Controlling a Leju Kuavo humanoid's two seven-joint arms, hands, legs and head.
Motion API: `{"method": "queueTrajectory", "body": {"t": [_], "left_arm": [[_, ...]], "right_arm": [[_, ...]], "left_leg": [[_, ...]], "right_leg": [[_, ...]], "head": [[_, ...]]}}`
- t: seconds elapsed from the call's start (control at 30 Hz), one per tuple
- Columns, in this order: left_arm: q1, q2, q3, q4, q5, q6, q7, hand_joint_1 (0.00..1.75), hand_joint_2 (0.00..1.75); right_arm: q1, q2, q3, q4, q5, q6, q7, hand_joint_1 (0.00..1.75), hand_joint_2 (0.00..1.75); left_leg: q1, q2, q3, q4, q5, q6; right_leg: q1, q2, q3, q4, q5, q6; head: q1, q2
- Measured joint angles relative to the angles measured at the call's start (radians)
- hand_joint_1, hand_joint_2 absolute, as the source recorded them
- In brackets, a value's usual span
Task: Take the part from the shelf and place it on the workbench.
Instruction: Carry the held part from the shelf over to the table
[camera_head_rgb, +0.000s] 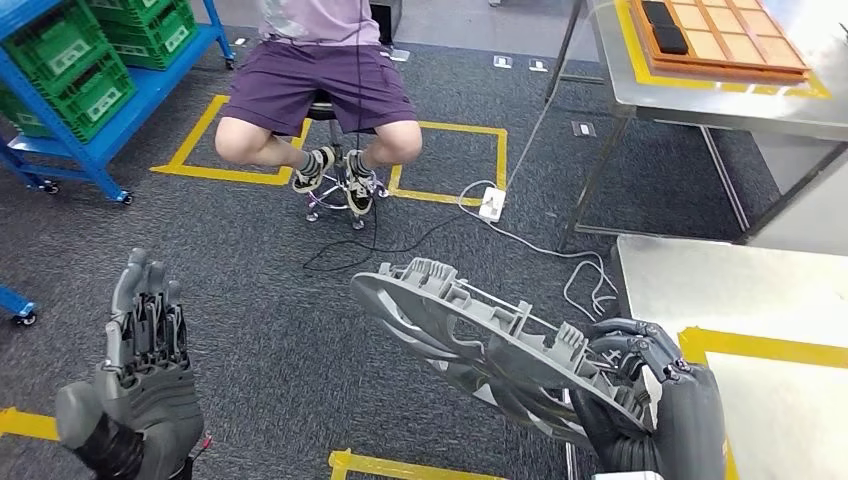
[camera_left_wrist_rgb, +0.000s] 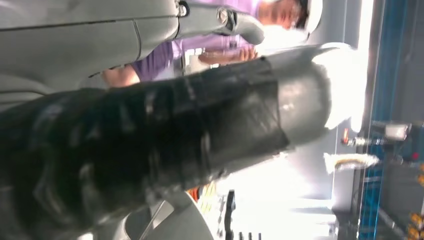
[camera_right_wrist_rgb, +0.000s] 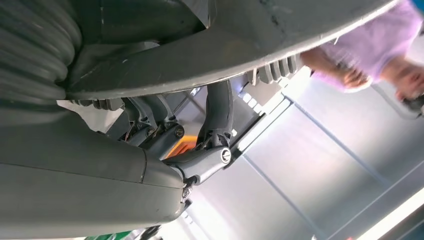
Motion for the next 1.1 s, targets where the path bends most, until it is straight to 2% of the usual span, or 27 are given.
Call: {"method": "queueTrajectory", "body": {"t": [0.07,0.1,0.13,0.2,0.23,0.27,0.3,0.33,0.37,0.43,0.5,0.57,0.6,0.63,0.7,0.73,0.77,0.8,0.83,0.87,0.93,0.97,1.0,1.07,1.1], "left_arm": [[-0.003,0.000,0.000,-0.002,0.000,-0.004,0.001,0.00,0.00],[-0.006,0.001,0.000,-0.002,0.001,-0.007,0.001,0.00,0.00],[-0.009,0.001,0.000,-0.004,0.002,-0.011,0.000,0.00,0.00],[-0.013,0.001,-0.001,-0.005,0.005,-0.021,-0.001,0.00,0.00],[-0.013,0.001,-0.001,-0.006,0.008,-0.025,-0.001,0.00,0.00],[-0.013,0.002,-0.001,-0.006,0.012,-0.030,-0.002,0.00,0.00],[-0.014,0.002,-0.001,-0.006,0.016,-0.035,-0.004,0.00,0.00],[-0.015,0.002,-0.001,-0.006,0.019,-0.041,-0.006,0.00,0.00],[-0.016,0.002,-0.001,-0.006,0.023,-0.047,-0.009,0.00,0.00],[-0.019,0.002,-0.001,-0.006,0.029,-0.061,-0.014,0.00,0.00],[-0.022,0.002,-0.002,-0.005,0.035,-0.072,-0.019,0.00,0.00],[-0.027,0.002,-0.001,-0.005,0.042,-0.089,-0.025,0.00,0.00],[-0.032,0.001,-0.001,-0.005,0.047,-0.099,-0.029,0.00,0.00],[-0.035,-0.001,-0.001,-0.005,0.051,-0.109,-0.033,0.00,0.00],[-0.038,-0.004,-0.001,-0.004,0.058,-0.124,-0.039,0.00,0.00],[-0.038,-0.005,-0.001,-0.003,0.059,-0.130,-0.041,0.00,0.00],[-0.038,-0.005,-0.001,-0.002,0.062,-0.136,-0.043,0.00,0.00],[-0.038,-0.007,-0.001,0.000,0.065,-0.142,-0.047,0.00,0.00],[-0.038,-0.009,-0.001,0.001,0.068,-0.149,-0.051,0.00,0.00],[-0.039,-0.011,-0.001,0.002,0.071,-0.157,-0.056,0.00,0.00],[-0.040,-0.018,-0.001,0.003,0.073,-0.166,-0.063,0.00,0.00],[-0.040,-0.021,-0.001,0.004,0.073,-0.169,-0.066,0.00,0.00],[-0.041,-0.023,-0.001,0.005,0.073,-0.170,-0.067,0.00,0.00],[-0.044,-0.026,-0.001,0.007,0.074,-0.171,-0.068,0.00,0.00],[-0.046,-0.027,-0.001,0.008,0.074,-0.172,-0.069,0.00,0.00]], "right_arm": [[-0.002,0.000,-0.001,0.000,-0.011,0.009,0.000,1.75,1.75],[-0.005,0.000,-0.002,-0.001,-0.018,0.017,0.000,1.75,1.75],[-0.010,0.000,-0.003,-0.002,-0.025,0.026,0.000,1.75,1.75],[-0.025,0.000,-0.008,-0.003,-0.036,0.048,0.000,1.75,1.75],[-0.034,0.000,-0.010,-0.003,-0.040,0.059,0.000,1.75,1.75],[-0.042,0.000,-0.011,-0.003,-0.043,0.069,0.002,1.75,1.75],[-0.050,0.000,-0.012,-0.003,-0.047,0.079,0.005,1.75,1.75],[-0.060,0.000,-0.012,-0.003,-0.050,0.089,0.010,1.75,1.75],[-0.070,0.000,-0.013,-0.003,-0.054,0.099,0.016,1.75,1.75],[-0.094,0.000,-0.016,-0.003,-0.063,0.117,0.028,1.75,1.75],[-0.119,0.000,-0.019,-0.004,-0.074,0.133,0.041,1.75,1.75],[-0.147,-0.001,-0.022,-0.004,-0.089,0.151,0.060,1.75,1.75],[-0.165,-0.001,-0.024,-0.004,-0.099,0.162,0.072,1.75,1.75],[-0.186,-0.002,-0.026,-0.003,-0.108,0.171,0.084,1.75,1.75],[-0.228,-0.004,-0.031,0.000,-0.124,0.187,0.100,1.75,1.75],[-0.245,-0.004,-0.032,0.002,-0.130,0.192,0.105,1.75,1.75],[-0.258,-0.005,-0.034,0.005,-0.135,0.196,0.111,1.75,1.75],[-0.271,-0.005,-0.035,0.007,-0.141,0.202,0.118,1.75,1.75],[-0.285,-0.006,-0.035,0.011,-0.147,0.208,0.126,1.75,1.75],[-0.301,-0.007,-0.036,0.015,-0.155,0.214,0.134,1.75,1.75],[-0.334,-0.009,-0.039,0.022,-0.167,0.222,0.145,1.75,1.75],[-0.350,-0.010,-0.040,0.025,-0.170,0.224,0.148,1.75,1.75],[-0.361,-0.010,-0.041,0.027,-0.172,0.225,0.149,1.75,1.75],[-0.375,-0.012,-0.042,0.030,-0.174,0.226,0.151,1.75,1.75],[-0.378,-0.012,-0.043,0.032,-0.175,0.227,0.152,1.75,1.75]], "left_leg": [[0.003,0.015,0.001,0.000,-0.004,-0.009],[0.004,0.002,-0.003,0.010,-0.012,-0.014],[0.006,-0.022,-0.017,0.040,-0.030,-0.018],[0.009,-0.081,-0.075,0.155,-0.082,-0.024],[0.010,-0.095,-0.111,0.220,-0.104,-0.027],[0.011,-0.101,-0.138,0.263,-0.111,-0.030],[0.012,-0.103,-0.150,0.273,-0.100,-0.031],[0.014,-0.106,-0.143,0.246,-0.072,-0.032],[0.017,-0.113,-0.120,0.189,-0.035,-0.034],[0.027,-0.157,-0.065,0.071,0.012,-0.036],[0.028,-0.181,-0.040,0.028,0.016,-0.028],[0.025,-0.160,-0.038,0.026,0.021,-0.014],[0.024,-0.150,-0.037,0.024,0.024,-0.008],[0.023,-0.138,-0.036,0.021,0.025,-0.002],[0.018,-0.112,-0.035,0.018,0.025,0.008],[0.015,-0.098,-0.036,0.018,0.024,0.012],[0.011,-0.084,-0.036,0.018,0.022,0.014],[0.008,-0.071,-0.035,0.018,0.021,0.015],[0.006,-0.058,-0.034,0.018,0.019,0.016],[0.004,-0.045,-0.032,0.018,0.017,0.016],[-0.001,-0.022,-0.028,0.018,0.013,0.014],[-0.002,-0.012,-0.027,0.017,0.012,0.011],[-0.003,-0.002,-0.027,0.016,0.010,0.007],[-0.004,0.016,-0.025,0.012,0.009,-0.002],[-0.003,0.007,-0.025,0.014,0.006,-0.007]], "right_leg": [[-0.001,0.024,0.004,-0.009,0.007,-0.011],[-0.004,0.035,0.008,-0.016,0.010,-0.016],[-0.008,0.046,0.012,-0.023,0.015,-0.021],[-0.012,0.068,0.016,-0.029,0.018,-0.027],[-0.012,0.079,0.015,-0.029,0.018,-0.028],[-0.012,0.092,0.015,-0.028,0.017,-0.028],[-0.013,0.105,0.016,-0.027,0.017,-0.028],[-0.015,0.119,0.016,-0.024,0.016,-0.026],[-0.017,0.133,0.016,-0.020,0.014,-0.023],[-0.019,0.161,0.009,-0.004,0.008,-0.011],[-0.021,0.182,-0.004,0.006,0.006,0.004],[-0.027,0.199,-0.018,0.005,0.012,0.016],[-0.028,0.185,-0.027,0.013,0.008,0.021],[-0.028,0.159,-0.042,0.038,-0.005,0.024],[-0.027,0.089,-0.095,0.150,-0.057,0.028],[-0.029,0.072,-0.126,0.218,-0.084,0.030],[-0.029,0.065,-0.150,0.270,-0.100,0.031],[-0.028,0.063,-0.159,0.291,-0.101,0.029],[-0.026,0.061,-0.149,0.271,-0.084,0.026],[-0.023,0.053,-0.119,0.216,-0.055,0.020],[-0.008,0.012,-0.049,0.077,-0.012,0.003],[0.000,-0.005,-0.024,0.033,-0.004,-0.004],[0.007,-0.013,-0.014,0.014,-0.006,-0.010],[0.008,0.007,-0.006,0.004,-0.001,-0.019],[0.005,0.019,-0.001,-0.004,0.004,-0.023]], "head": [[-0.002,0.000],[-0.004,0.000],[-0.007,0.000],[-0.021,0.000],[-0.026,0.000],[-0.031,0.000],[-0.034,0.000],[-0.036,0.000],[-0.038,0.000],[-0.043,0.000],[-0.044,0.000],[-0.039,0.000],[-0.036,0.000],[-0.030,0.000],[-0.015,0.000],[-0.009,0.000],[-0.006,0.000],[-0.004,0.000],[-0.001,0.000],[0.002,0.000],[0.003,0.000],[0.003,0.000],[0.003,0.000],[0.002,0.000],[0.001,0.000]]}}
